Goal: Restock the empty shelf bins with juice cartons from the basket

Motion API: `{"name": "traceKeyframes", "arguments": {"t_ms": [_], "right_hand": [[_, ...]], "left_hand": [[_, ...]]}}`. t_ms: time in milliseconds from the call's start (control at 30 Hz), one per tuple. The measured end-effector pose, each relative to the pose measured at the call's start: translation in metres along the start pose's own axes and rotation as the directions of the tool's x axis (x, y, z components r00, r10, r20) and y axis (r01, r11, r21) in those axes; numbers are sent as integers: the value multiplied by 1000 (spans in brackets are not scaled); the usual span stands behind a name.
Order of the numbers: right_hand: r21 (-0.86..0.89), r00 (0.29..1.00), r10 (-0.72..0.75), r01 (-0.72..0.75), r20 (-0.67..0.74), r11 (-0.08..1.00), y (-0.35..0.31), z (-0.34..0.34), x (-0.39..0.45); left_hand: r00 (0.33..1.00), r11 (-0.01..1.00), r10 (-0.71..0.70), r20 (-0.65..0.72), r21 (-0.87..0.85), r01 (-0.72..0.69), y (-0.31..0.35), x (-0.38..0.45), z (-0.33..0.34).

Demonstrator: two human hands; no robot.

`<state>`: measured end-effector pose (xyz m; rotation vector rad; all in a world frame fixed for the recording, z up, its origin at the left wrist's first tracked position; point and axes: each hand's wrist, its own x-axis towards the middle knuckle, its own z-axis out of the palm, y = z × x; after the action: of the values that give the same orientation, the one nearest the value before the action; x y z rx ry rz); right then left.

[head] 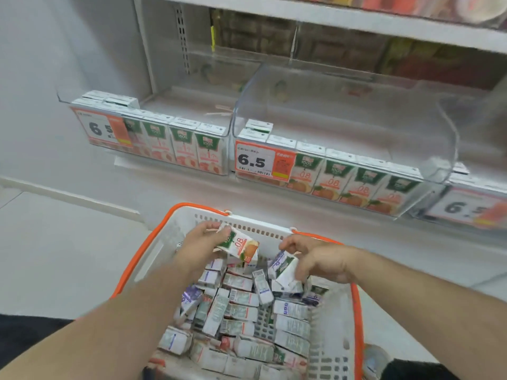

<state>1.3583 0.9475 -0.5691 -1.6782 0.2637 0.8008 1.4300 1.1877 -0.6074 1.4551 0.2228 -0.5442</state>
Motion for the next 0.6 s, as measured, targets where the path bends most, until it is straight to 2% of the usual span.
{"name": "traceKeyframes", "arguments": {"t_ms": [67, 133, 200, 300, 400, 467, 533, 600], "right_hand": [[190, 1000, -4, 0, 20, 982, -10, -11, -29], [286, 1000, -25, 20, 13, 958, -18, -20, -55], [325, 998, -53, 64, -43, 943, -24, -28, -77], [334, 988, -83, 123, -134, 935, -28, -38, -101], [453, 961, -100, 211, -257, 866, -23, -46, -116], [551, 942, -99, 271, -322, 790, -18, -51, -123], [593, 932, -103, 304, -349, 746, -16, -57, -127], [561, 932, -130, 311, -339, 767, -17, -61, -131]], "left_hand": [[998, 997, 34, 52, -78, -30, 21, -10, 20], [994, 986, 42, 101, -167, -24, 37, -22, 42], [985, 969, 38, 166, -247, 5, 49, -36, 63], [960, 971, 21, 279, -233, 47, 61, -55, 90], [949, 998, 11, 314, -56, 7, 63, -68, 113], [953, 986, 65, 295, 130, -107, 61, -72, 125], [925, 887, 155, 346, 363, -285, 61, -75, 138], [858, 754, 180, 482, 493, -435, 64, -80, 153]]}}
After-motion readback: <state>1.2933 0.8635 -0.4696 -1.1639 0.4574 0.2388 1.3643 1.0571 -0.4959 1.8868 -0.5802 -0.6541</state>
